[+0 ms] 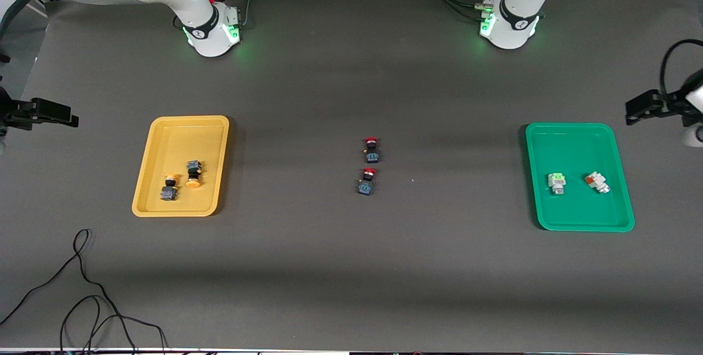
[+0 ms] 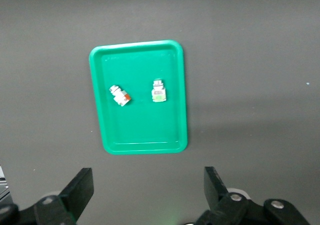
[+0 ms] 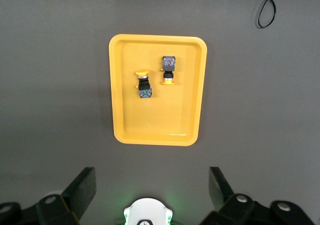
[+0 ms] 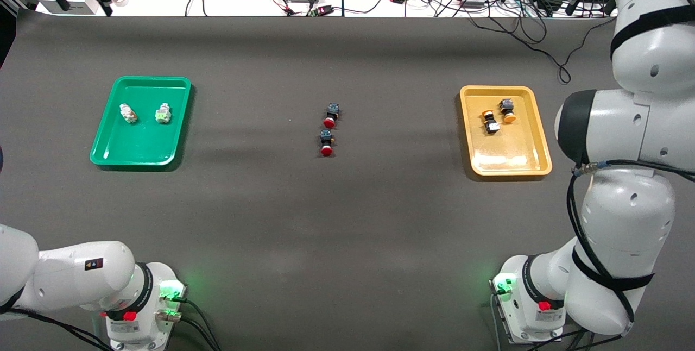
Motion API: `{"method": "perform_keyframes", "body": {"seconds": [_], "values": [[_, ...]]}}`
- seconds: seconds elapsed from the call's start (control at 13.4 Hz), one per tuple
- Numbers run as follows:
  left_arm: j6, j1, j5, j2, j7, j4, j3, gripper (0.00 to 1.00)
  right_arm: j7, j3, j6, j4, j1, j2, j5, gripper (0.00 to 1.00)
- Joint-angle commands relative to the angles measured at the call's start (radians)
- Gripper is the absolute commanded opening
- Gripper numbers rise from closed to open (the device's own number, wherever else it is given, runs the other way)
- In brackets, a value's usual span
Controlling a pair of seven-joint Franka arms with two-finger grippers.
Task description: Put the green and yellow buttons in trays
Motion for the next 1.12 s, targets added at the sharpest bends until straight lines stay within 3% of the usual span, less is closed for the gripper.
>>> {"method": "perform_keyframes", "body": {"seconds": [0.0,0.15,0.37,0.6,0.75,1.05], "values": [[-0.022,-0.104,-0.060,-0.029,-0.068,-0.007,0.073,0.99,0.014,0.094,-0.033,0.065,-0.085,-0.033,-0.041,1.00],[-0.031,-0.233,-0.091,-0.029,-0.097,-0.009,0.197,0.99,0.015,0.200,-0.033,0.094,-0.164,-0.064,-0.076,1.00],[-0.017,-0.295,-0.089,-0.026,-0.097,-0.013,0.246,0.99,0.017,0.378,-0.033,0.101,-0.281,-0.140,-0.147,1.00],[-0.010,-0.414,-0.089,-0.024,-0.097,-0.013,0.377,0.99,0.044,0.591,-0.025,0.101,-0.440,-0.203,-0.219,1.00],[-0.007,-0.411,-0.089,-0.021,-0.087,-0.015,0.378,0.99,0.044,0.772,-0.020,0.097,-0.577,-0.240,-0.273,1.00],[0.009,-0.401,-0.088,-0.014,-0.081,-0.019,0.378,0.99,0.139,1.049,-0.010,0.073,-0.796,-0.303,-0.323,1.00]]}}
